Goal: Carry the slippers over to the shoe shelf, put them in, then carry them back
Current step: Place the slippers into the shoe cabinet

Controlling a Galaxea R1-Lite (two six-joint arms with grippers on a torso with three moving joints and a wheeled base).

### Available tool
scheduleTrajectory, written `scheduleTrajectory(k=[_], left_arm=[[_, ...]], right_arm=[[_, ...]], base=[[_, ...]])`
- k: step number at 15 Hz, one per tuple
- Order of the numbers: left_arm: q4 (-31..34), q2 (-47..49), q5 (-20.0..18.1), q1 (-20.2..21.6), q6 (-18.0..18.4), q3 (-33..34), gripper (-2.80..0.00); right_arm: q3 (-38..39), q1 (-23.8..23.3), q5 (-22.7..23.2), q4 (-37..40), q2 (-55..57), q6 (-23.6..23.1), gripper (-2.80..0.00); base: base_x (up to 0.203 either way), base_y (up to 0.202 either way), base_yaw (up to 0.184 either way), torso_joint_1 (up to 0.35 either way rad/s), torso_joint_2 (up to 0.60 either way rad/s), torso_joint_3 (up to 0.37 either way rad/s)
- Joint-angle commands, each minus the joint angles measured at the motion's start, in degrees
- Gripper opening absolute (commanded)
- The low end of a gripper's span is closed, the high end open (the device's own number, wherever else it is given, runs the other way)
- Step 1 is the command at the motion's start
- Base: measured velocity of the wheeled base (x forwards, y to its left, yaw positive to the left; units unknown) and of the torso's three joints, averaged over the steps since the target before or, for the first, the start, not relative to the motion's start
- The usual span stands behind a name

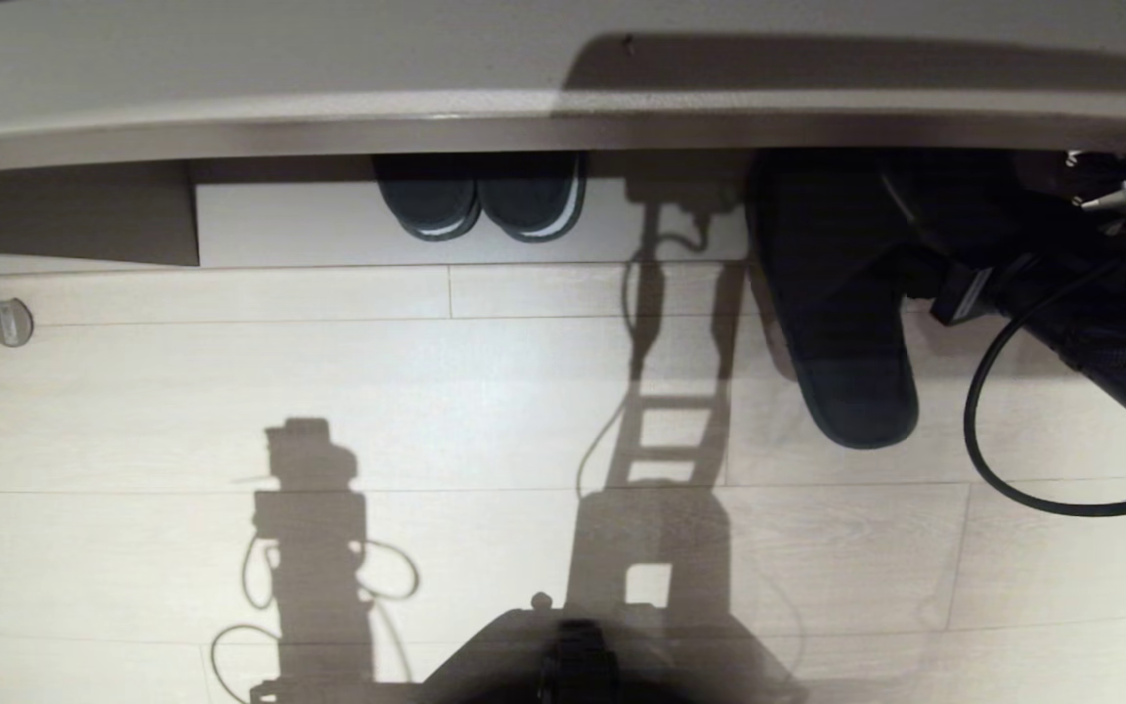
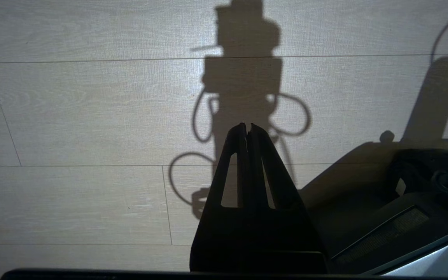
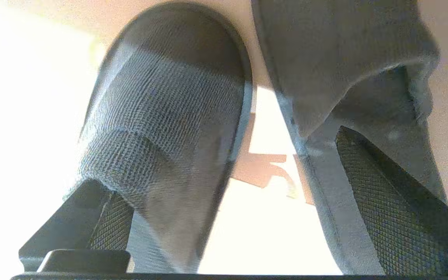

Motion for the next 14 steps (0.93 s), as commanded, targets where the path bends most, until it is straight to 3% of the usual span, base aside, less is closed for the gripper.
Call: scheduleTrajectory(k=[1, 11, 14], left_arm=[[0.00, 0.05, 0.02, 0.01, -0.07, 0.00, -2.80], [0.00, 0.05, 0.02, 0.01, -0.07, 0.00, -2.80], [0.00, 0.05, 0.02, 0.01, -0.07, 0.00, -2.80]], right_arm=[[-0.42, 0.02, -0.07, -0.71, 0.91, -0.03, 0.00], [-12.59, 0.02, -4.80, -1.93, 7.40, -0.01, 0.00], [-19.44, 0.02, -6.33, -1.44, 9.69, 0.10, 0.00]], base=[[0.000, 0.000, 0.000, 0.000, 0.00, 0.000], [0.000, 0.000, 0.000, 0.000, 0.00, 0.000], [0.000, 0.000, 0.000, 0.000, 0.00, 0.000]])
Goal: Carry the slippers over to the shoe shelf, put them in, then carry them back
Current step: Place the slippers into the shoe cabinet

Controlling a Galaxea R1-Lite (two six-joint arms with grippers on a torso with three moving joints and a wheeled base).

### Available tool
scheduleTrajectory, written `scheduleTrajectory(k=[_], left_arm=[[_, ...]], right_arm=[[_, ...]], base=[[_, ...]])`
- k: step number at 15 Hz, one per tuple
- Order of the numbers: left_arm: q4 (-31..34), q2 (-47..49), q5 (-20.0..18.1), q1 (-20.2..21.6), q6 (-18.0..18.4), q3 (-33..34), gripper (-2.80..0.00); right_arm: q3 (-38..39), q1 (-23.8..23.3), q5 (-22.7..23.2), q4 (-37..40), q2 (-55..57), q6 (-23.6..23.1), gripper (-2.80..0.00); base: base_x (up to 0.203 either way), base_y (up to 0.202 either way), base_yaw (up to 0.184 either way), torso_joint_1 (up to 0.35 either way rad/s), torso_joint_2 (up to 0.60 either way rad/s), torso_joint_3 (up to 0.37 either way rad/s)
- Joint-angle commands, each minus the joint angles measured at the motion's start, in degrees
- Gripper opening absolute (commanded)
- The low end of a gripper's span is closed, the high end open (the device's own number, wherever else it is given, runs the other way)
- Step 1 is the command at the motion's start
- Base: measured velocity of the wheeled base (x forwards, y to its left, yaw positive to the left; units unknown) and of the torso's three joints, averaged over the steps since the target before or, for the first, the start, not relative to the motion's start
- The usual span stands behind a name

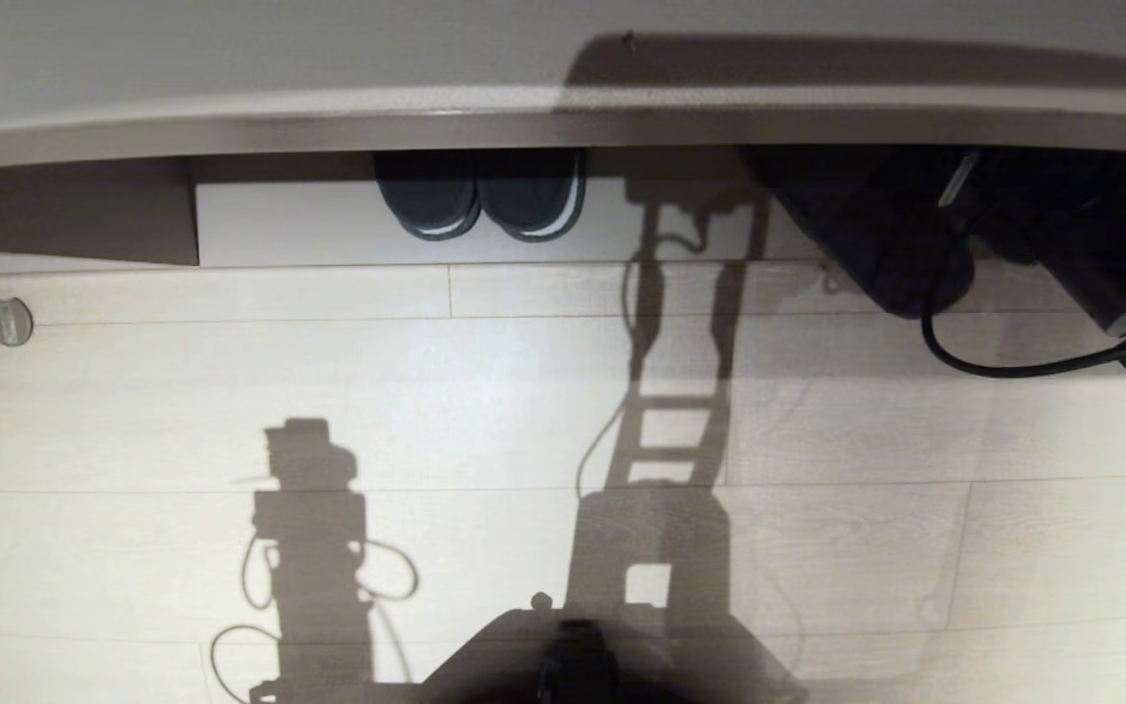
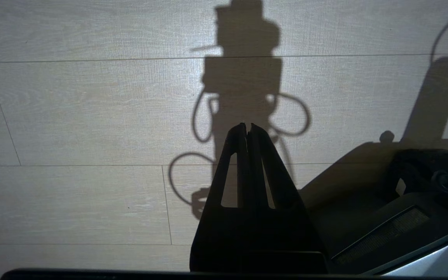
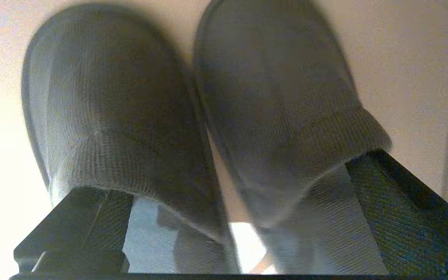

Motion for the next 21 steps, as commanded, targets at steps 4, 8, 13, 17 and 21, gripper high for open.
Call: scheduleTrajectory(k=[4, 8, 13, 17, 21], left_arm=[[0.00, 0.05, 0.02, 0.02, -0.02, 0.00, -2.80], [0.00, 0.05, 0.02, 0.02, -0.02, 0.00, -2.80], [0.00, 0.05, 0.02, 0.02, -0.02, 0.00, -2.80], [0.00, 0.05, 0.02, 0.02, -0.02, 0.00, -2.80], [0.00, 0.05, 0.02, 0.02, -0.02, 0.00, -2.80]], right_arm=[[-2.85, 0.02, -3.02, -0.20, 1.77, -0.10, 0.00], [-0.07, 0.09, -2.99, 1.21, 0.20, -0.09, 0.00], [9.22, 0.98, -2.75, 1.58, -3.75, -0.01, 0.00], [11.35, 0.98, -2.67, 1.31, -4.03, 0.08, 0.00], [14.60, 0.98, -2.49, 1.40, -4.30, 0.08, 0.00]], base=[[0.000, 0.000, 0.000, 0.000, 0.00, 0.000], [0.000, 0.000, 0.000, 0.000, 0.00, 0.000], [0.000, 0.000, 0.000, 0.000, 0.00, 0.000], [0.000, 0.000, 0.000, 0.000, 0.00, 0.000], [0.000, 0.000, 0.000, 0.000, 0.00, 0.000]])
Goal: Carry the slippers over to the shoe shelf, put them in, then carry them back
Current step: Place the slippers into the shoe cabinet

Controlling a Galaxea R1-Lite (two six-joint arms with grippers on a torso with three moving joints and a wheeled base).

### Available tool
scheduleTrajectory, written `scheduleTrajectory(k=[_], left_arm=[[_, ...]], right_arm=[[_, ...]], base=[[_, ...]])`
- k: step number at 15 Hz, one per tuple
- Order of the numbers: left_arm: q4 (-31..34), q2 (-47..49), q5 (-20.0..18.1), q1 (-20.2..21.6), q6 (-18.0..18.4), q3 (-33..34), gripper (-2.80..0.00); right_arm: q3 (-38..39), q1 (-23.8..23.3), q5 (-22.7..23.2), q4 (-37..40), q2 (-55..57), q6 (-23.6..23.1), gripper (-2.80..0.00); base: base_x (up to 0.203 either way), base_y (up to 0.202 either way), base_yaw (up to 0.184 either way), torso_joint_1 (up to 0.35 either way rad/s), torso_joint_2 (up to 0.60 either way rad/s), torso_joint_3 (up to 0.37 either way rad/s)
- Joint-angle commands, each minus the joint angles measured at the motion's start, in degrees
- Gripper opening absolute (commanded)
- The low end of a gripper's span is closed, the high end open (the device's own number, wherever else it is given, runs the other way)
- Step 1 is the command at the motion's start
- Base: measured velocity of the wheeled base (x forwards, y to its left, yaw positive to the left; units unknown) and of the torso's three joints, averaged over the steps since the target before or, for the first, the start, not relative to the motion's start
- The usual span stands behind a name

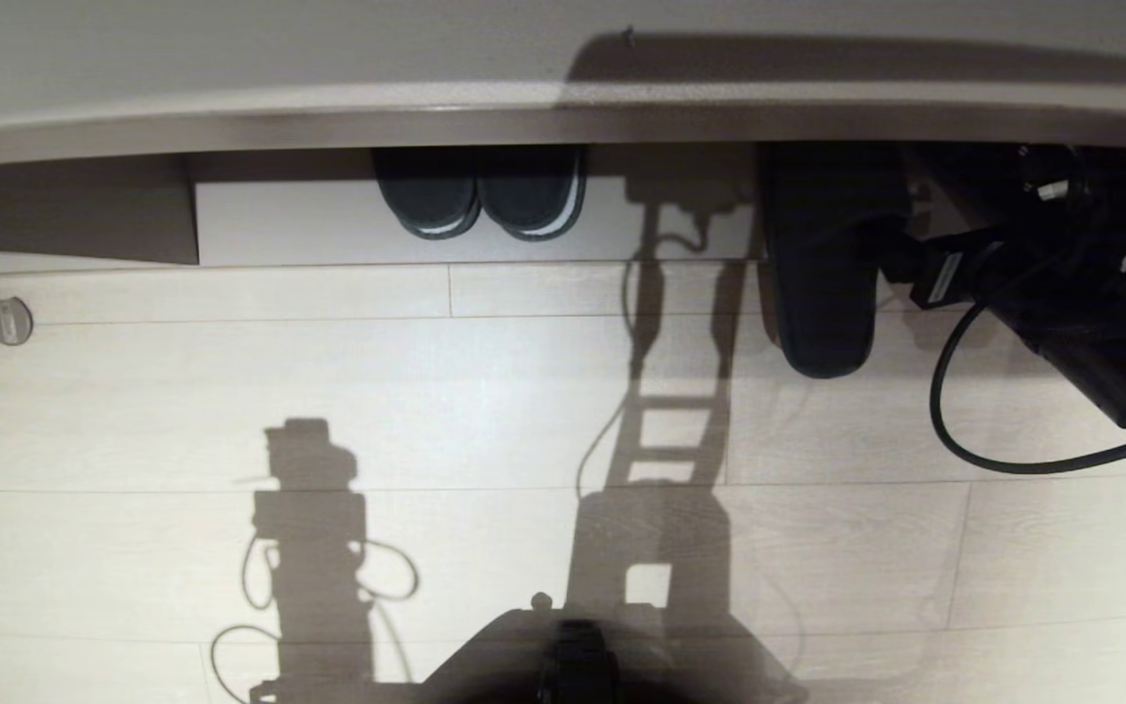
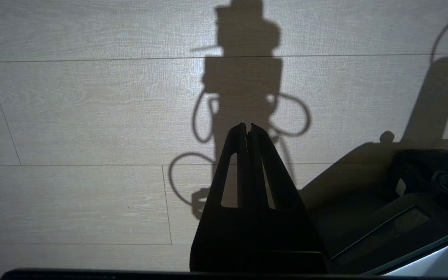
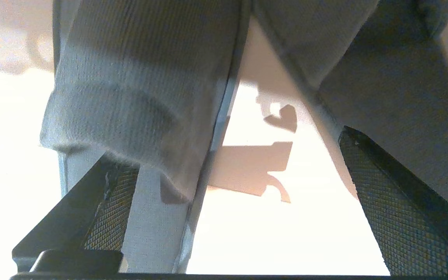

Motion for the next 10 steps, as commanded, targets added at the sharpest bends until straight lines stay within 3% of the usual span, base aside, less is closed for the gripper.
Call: scheduleTrajectory(k=[1, 6, 10], left_arm=[[0.02, 0.05, 0.03, -0.01, -0.02, 0.00, -2.80], [0.02, 0.05, 0.03, -0.01, -0.02, 0.00, -2.80], [0.02, 0.05, 0.03, -0.01, 0.06, 0.00, -2.80]], right_arm=[[0.08, 0.02, 0.02, -0.41, 0.26, 0.16, 0.00], [-3.19, 0.52, -0.89, -0.01, 0.51, 3.02, 0.00], [1.08, 1.09, -1.31, 0.94, -1.16, 3.22, 0.00]], base=[[0.000, 0.000, 0.000, 0.000, 0.00, 0.000], [0.000, 0.000, 0.000, 0.000, 0.00, 0.000], [0.000, 0.000, 0.000, 0.000, 0.00, 0.000]])
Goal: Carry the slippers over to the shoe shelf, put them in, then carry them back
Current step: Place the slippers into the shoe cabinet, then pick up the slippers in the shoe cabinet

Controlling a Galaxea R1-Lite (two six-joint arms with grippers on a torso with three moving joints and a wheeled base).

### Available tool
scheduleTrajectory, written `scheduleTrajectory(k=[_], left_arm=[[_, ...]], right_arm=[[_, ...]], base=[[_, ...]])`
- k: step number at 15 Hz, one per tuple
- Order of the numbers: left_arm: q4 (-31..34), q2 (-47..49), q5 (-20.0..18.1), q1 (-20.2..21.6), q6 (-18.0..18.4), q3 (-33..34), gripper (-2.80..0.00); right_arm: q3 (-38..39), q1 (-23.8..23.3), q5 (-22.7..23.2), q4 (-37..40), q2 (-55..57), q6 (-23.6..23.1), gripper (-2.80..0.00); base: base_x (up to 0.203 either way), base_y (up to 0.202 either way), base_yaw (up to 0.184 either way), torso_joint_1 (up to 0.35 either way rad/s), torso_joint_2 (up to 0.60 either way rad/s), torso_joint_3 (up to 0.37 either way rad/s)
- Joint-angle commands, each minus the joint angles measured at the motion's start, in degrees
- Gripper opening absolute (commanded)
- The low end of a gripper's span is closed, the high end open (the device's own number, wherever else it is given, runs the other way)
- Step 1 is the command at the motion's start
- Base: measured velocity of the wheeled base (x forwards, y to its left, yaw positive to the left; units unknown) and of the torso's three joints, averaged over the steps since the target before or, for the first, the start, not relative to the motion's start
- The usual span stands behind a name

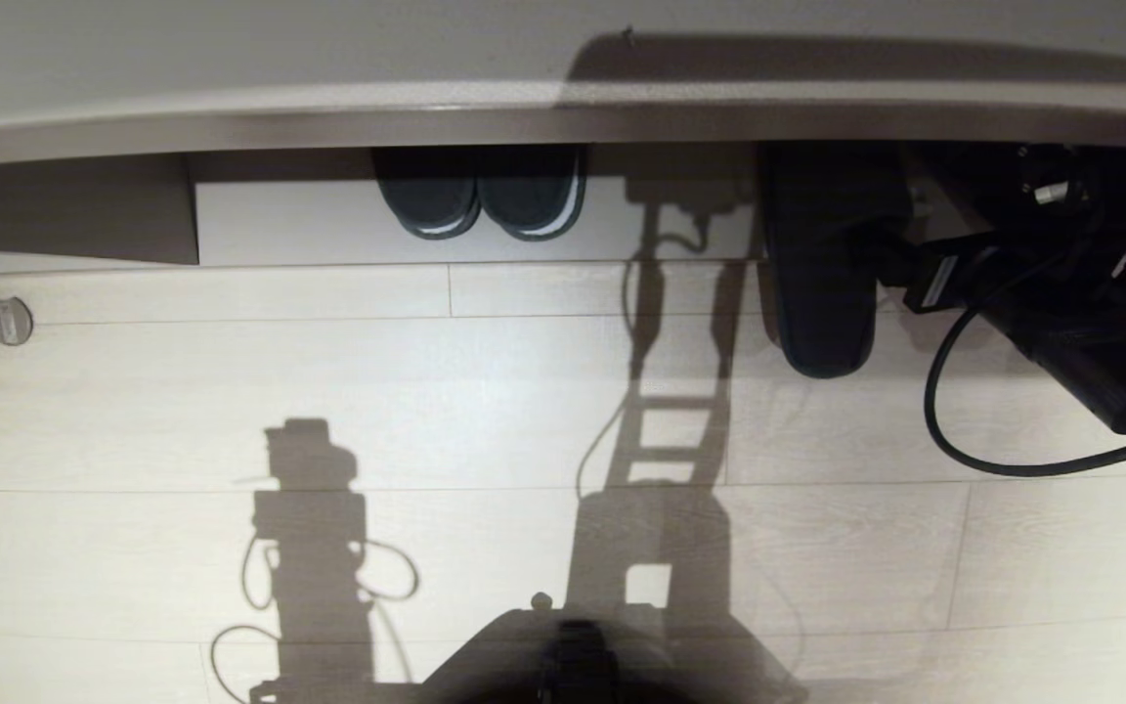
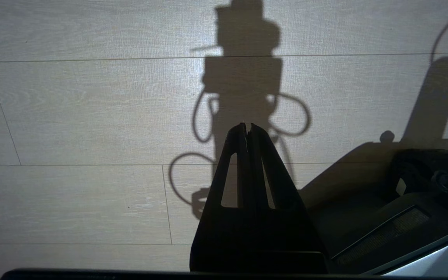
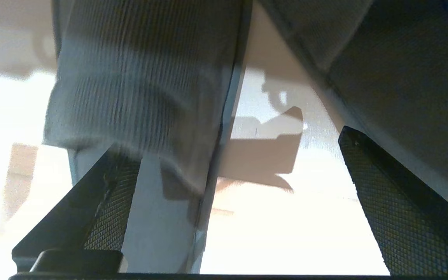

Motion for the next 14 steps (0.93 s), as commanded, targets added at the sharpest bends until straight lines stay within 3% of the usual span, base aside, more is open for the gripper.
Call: scheduleTrajectory(k=[1, 7, 10, 11, 14], left_arm=[[0.00, 0.05, 0.02, 0.01, -0.08, 0.00, -2.80], [0.00, 0.05, 0.02, 0.01, 0.00, 0.00, -2.80], [0.00, 0.05, 0.02, 0.01, 0.00, 0.00, -2.80], [0.00, 0.05, 0.02, 0.01, 0.00, 0.00, -2.80], [0.00, 0.05, 0.02, 0.10, 0.00, 0.00, -2.80]], right_arm=[[1.12, 0.22, 0.07, -0.24, -1.89, -0.07, 0.00], [8.09, 1.26, 0.37, -0.14, -6.93, -0.54, 0.00], [16.03, 4.13, 2.60, 0.25, -13.65, 0.33, 0.00], [16.98, 4.92, 3.70, 0.34, -14.41, 0.89, -2.80], [25.06, 5.39, 5.90, 2.93, -17.01, 2.11, -2.80]], base=[[0.000, 0.000, 0.000, 0.000, 0.00, 0.000], [0.000, 0.000, 0.000, 0.000, 0.00, 0.000], [0.000, 0.000, 0.000, 0.000, 0.00, 0.000], [0.000, 0.000, 0.000, 0.000, 0.00, 0.000], [0.000, 0.000, 0.000, 0.000, 0.00, 0.000]])
